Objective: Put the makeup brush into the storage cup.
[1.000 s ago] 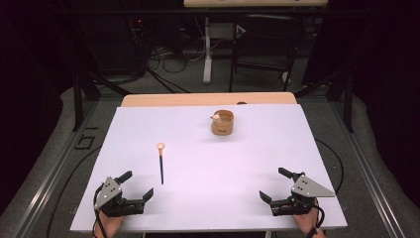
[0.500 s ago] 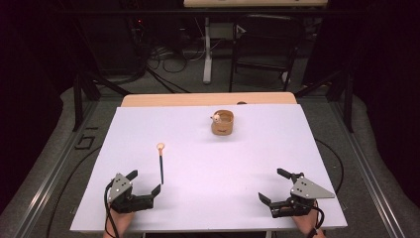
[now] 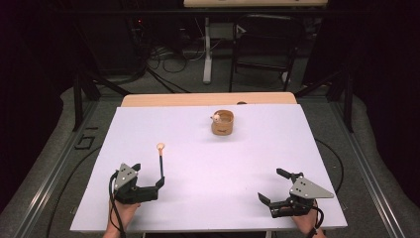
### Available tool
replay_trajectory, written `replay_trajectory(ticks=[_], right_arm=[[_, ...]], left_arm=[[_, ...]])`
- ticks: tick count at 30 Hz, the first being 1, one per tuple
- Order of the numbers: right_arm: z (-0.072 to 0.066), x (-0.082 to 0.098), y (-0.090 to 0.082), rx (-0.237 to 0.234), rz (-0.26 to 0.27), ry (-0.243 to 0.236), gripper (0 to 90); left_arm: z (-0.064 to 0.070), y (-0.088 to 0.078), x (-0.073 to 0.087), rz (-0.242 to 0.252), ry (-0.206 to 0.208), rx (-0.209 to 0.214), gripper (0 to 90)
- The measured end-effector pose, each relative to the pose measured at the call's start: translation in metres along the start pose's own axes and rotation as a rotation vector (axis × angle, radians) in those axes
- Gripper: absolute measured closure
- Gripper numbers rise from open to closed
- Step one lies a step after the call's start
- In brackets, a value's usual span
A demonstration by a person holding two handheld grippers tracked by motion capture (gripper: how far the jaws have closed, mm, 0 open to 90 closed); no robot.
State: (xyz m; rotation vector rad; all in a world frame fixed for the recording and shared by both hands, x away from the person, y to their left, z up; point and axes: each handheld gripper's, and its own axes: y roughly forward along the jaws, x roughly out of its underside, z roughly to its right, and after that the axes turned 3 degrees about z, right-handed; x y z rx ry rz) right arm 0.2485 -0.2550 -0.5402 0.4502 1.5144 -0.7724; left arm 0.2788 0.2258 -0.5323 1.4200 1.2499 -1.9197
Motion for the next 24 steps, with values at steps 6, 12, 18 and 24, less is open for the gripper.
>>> replay_trajectory(ticks=[6, 12, 18, 24], right_arm=[[0.001, 0.0, 0.0, -0.004, -0.002, 0.002, 0.2], [0.001, 0.0, -0.001, -0.007, 0.002, 0.005, 0.3], [0.001, -0.001, 0.0, -0.004, 0.007, 0.002, 0.3], [0.0, 0.0, 0.0, -0.006, 0.004, 0.003, 0.3]], left_arm=[[0.003, 0.013, -0.012, -0.042, -0.061, -0.006, 0.1], [0.002, 0.019, -0.025, -0.073, -0.087, -0.019, 0.1], [0.002, 0.026, -0.043, -0.114, -0.121, -0.018, 0.1], [-0.001, 0.032, -0.056, -0.161, -0.181, -0.015, 0.2]])
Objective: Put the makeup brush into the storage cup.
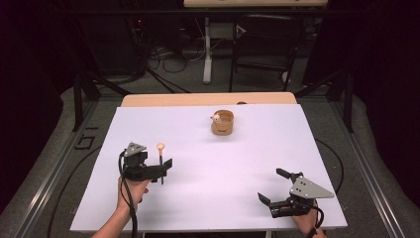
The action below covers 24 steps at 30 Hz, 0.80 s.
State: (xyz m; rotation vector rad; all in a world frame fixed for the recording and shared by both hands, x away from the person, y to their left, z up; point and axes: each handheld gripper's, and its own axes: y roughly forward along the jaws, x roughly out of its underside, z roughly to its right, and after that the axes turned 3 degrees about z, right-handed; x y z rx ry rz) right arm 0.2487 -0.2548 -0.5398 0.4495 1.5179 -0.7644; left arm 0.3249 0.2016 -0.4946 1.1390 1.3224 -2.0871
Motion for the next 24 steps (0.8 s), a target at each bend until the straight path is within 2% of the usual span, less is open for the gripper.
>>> replay_trajectory(ticks=[2, 4, 7, 10, 12, 13, 15, 17, 20, 24], right_arm=[[0.0, 0.0, 0.0, 0.002, -0.002, 0.0, 0.3], [0.001, 0.0, 0.0, 0.004, -0.002, -0.001, 0.3], [0.0, 0.0, 0.0, 0.003, -0.003, -0.002, 0.3], [0.001, 0.001, 0.001, 0.005, -0.014, -0.003, 0.3], [0.001, 0.0, 0.001, 0.003, -0.016, -0.004, 0.3], [0.001, 0.0, 0.001, 0.004, -0.012, -0.008, 0.2], [0.001, 0.0, 0.001, 0.002, -0.014, -0.01, 0.2], [0.0, 0.0, 0.0, 0.002, -0.004, -0.01, 0.3], [0.0, -0.001, 0.0, 0.0, -0.008, -0.009, 0.3], [0.0, 0.0, 0.001, 0.004, -0.009, -0.014, 0.3]], left_arm=[[0.0, 0.003, -0.003, -0.008, -0.027, -0.006, 0.2], [0.0, 0.004, -0.005, -0.02, -0.037, -0.014, 0.1], [0.001, 0.007, -0.006, -0.033, -0.035, -0.045, 0.1], [0.0, 0.01, -0.006, -0.048, -0.054, -0.072, 0.2], [0.0, 0.01, -0.008, -0.061, -0.051, -0.083, 0.2], [0.0, 0.01, -0.011, -0.067, -0.045, -0.103, 0.2], [-0.001, 0.01, -0.012, -0.075, -0.05, -0.104, 0.2], [-0.001, 0.012, -0.014, -0.082, -0.055, -0.127, 0.3], [-0.001, 0.014, -0.015, -0.097, -0.059, -0.136, 0.3], [0.001, 0.016, -0.019, -0.126, -0.084, -0.143, 0.3]])
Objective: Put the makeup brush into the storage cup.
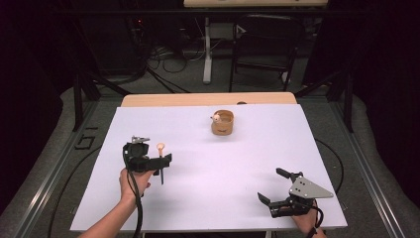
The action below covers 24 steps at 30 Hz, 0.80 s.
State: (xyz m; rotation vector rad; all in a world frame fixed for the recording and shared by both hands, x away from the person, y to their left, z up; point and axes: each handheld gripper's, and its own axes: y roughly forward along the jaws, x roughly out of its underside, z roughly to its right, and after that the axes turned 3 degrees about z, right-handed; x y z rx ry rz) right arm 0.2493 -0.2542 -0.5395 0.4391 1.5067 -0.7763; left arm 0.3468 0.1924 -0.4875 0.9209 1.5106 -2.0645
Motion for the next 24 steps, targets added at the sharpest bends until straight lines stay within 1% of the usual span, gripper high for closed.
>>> replay_trajectory(ticks=[1, 2, 4, 5, 6, 7, 10, 11, 12, 13, 15, 16, 19, 20, 21, 22, 23, 24], right_arm=[[0.0, 0.0, 0.0, 0.0, 0.0, 0.0, 0.3], [0.0, 0.0, 0.0, 0.0, -0.002, -0.001, 0.3], [0.0, 0.0, -0.001, -0.001, -0.006, -0.002, 0.3], [0.0, 0.0, -0.001, -0.001, -0.006, -0.002, 0.3], [0.0, 0.0, 0.0, -0.001, 0.002, -0.002, 0.3], [0.0, -0.001, -0.001, -0.001, -0.008, -0.004, 0.3], [0.0, -0.001, -0.002, -0.004, -0.007, -0.006, 0.3], [0.0, -0.001, -0.002, -0.004, -0.007, -0.006, 0.3], [0.0, -0.001, -0.001, -0.004, -0.005, -0.004, 0.3], [-0.001, -0.002, -0.002, -0.006, -0.003, -0.006, 0.3], [-0.001, -0.001, -0.001, -0.006, 0.007, -0.008, 0.3], [-0.001, -0.002, -0.001, -0.007, 0.006, -0.008, 0.3], [-0.002, -0.001, -0.001, -0.006, 0.007, -0.002, 0.3], [-0.002, -0.002, -0.001, -0.004, 0.006, -0.003, 0.3], [-0.002, -0.002, -0.001, -0.004, 0.006, -0.003, 0.3], [-0.002, -0.002, -0.002, -0.005, 0.005, 0.0, 0.4], [-0.002, -0.002, -0.002, -0.004, 0.008, 0.001, 0.4], [-0.001, -0.002, -0.002, -0.006, 0.01, -0.003, 0.4]], left_arm=[[0.0, 0.0, -0.002, -0.008, -0.006, 0.002, 0.3], [0.0, 0.0, -0.004, -0.015, -0.021, 0.002, 0.3], [0.001, 0.001, -0.007, -0.032, -0.033, 0.011, 0.4], [0.001, 0.001, -0.009, -0.051, -0.034, 0.012, 0.4], [0.001, 0.002, -0.011, -0.054, -0.04, 0.004, 0.5], [0.001, 0.002, -0.012, -0.057, -0.055, 0.004, 1.1], [0.002, 0.002, -0.018, -0.092, -0.076, -0.002, 2.1], [0.002, 0.002, -0.02, -0.105, -0.07, -0.004, 2.1], [0.002, 0.003, -0.021, -0.108, -0.083, -0.009, 2.2], [0.001, 0.003, -0.026, -0.13, -0.098, -0.017, 3.2], [-0.001, 0.005, -0.03, -0.155, -0.129, -0.022, 4.1], [-0.001, 0.005, -0.03, -0.155, -0.129, -0.022, 4.8], [-0.002, 0.01, -0.035, -0.216, -0.154, -0.045, 5.3], [-0.002, 0.014, -0.036, -0.258, -0.172, -0.052, 6.2], [-0.002, 0.014, -0.036, -0.258, -0.172, -0.052, 6.3], [0.0, 0.017, -0.035, -0.29, -0.176, -0.059, 6.8], [0.001, 0.019, -0.035, -0.306, -0.178, -0.064, 7.3], [0.001, 0.019, -0.035, -0.306, -0.178, -0.064, 8.7]])
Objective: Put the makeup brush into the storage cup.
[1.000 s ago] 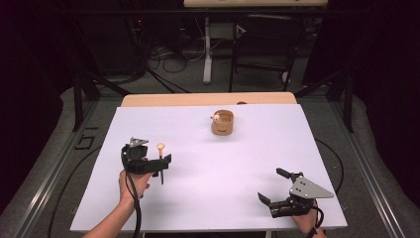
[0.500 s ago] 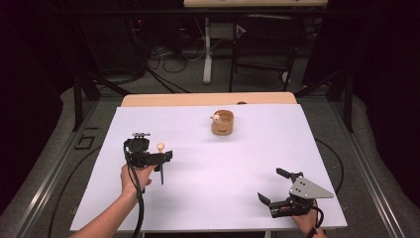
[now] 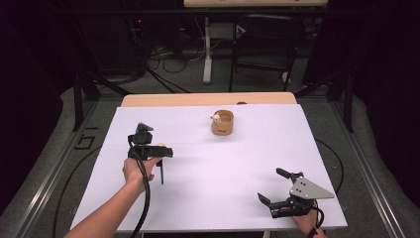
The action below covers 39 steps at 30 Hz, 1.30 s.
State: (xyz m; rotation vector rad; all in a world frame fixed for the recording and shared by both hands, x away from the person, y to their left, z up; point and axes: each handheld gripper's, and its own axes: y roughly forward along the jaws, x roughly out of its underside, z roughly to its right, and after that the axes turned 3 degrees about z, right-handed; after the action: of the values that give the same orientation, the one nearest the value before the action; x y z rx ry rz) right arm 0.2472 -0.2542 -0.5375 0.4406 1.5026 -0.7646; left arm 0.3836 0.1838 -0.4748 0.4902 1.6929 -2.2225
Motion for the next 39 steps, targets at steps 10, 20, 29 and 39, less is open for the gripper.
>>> replay_trajectory(ticks=[10, 20, 29, 39], right_arm=[[-0.001, -0.001, 0.0, 0.0, 0.003, -0.005, 0.5], [0.0, -0.001, -0.001, -0.001, -0.007, -0.008, 0.7], [-0.001, -0.001, 0.0, -0.001, -0.002, -0.006, 0.8], [-0.001, -0.001, -0.001, 0.002, 0.004, -0.005, 1.0]], left_arm=[[0.004, 0.018, -0.011, -0.105, 0.001, -0.057, 19.2], [-0.004, 0.034, -0.018, -0.143, -0.025, -0.1, 30.7], [-0.002, 0.044, -0.021, -0.166, -0.025, -0.124, 39.3], [-0.011, 0.05, -0.025, -0.175, -0.037, -0.144, 54.0]])
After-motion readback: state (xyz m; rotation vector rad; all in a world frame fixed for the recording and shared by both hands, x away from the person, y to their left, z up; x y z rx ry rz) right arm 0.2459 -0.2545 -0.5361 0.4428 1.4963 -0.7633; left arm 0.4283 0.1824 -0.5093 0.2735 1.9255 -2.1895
